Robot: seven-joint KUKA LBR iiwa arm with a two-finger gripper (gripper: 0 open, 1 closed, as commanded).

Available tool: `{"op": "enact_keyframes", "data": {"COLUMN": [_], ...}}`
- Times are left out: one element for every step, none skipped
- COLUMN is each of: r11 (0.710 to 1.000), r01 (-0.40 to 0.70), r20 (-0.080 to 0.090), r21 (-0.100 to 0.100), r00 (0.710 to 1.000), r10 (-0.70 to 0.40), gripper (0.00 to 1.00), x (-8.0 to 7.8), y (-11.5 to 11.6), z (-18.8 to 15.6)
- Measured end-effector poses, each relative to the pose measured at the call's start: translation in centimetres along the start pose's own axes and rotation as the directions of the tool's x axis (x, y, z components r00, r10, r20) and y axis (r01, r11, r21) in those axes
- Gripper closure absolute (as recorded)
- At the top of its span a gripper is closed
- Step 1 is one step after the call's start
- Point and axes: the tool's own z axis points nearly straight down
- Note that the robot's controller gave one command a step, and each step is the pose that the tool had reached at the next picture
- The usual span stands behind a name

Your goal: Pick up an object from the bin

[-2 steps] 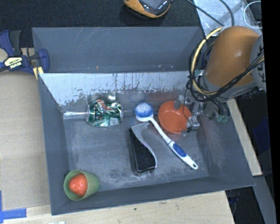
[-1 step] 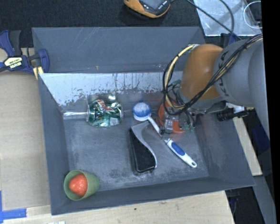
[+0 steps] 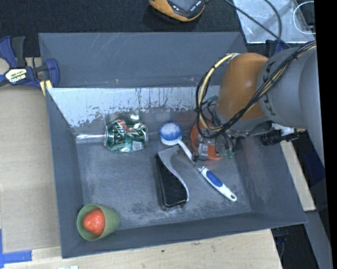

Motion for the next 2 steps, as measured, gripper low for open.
{"op": "enact_keyframes", "data": {"r11": [1.0, 0.996], "r01": [0.012, -0.09], "r20": [0.003, 0.003], "r21": [0.002, -0.002], "r00": [1.0, 0.996], "r10": [-0.012, 0.09], "gripper": [1.0, 1.0], "x": [0.9, -1.1], "y": [-5.2, -8.8], "z": [0.4, 0.0]}}
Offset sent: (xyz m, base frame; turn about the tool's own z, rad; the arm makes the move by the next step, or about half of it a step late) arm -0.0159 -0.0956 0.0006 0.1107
